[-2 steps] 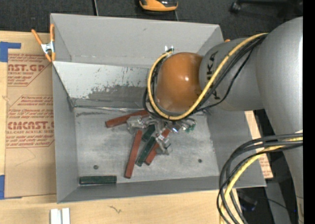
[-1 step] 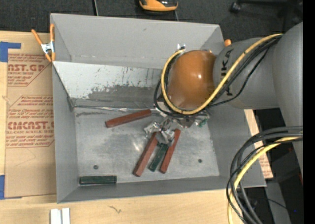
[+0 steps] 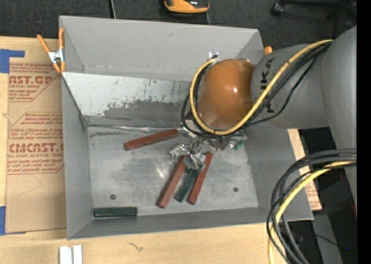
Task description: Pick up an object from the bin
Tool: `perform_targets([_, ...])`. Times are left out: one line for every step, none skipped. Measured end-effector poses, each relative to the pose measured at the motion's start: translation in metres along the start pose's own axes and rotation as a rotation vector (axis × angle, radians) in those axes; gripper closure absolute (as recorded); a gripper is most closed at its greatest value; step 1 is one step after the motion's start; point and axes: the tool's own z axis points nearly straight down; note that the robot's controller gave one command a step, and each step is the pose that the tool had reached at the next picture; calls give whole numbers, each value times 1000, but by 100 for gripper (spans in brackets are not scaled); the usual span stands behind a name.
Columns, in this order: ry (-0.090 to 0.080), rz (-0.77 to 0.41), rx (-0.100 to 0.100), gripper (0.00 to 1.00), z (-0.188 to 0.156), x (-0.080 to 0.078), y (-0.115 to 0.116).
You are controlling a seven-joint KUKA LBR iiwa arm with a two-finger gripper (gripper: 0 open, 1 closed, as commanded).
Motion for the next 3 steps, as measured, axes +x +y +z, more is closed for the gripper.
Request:
perform_targets([2,1,-2,100,-2,0,1])
perform_targets([6,0,-6,100,-13,1,2])
perform_targets([4,0,-2,100,-26,0,1])
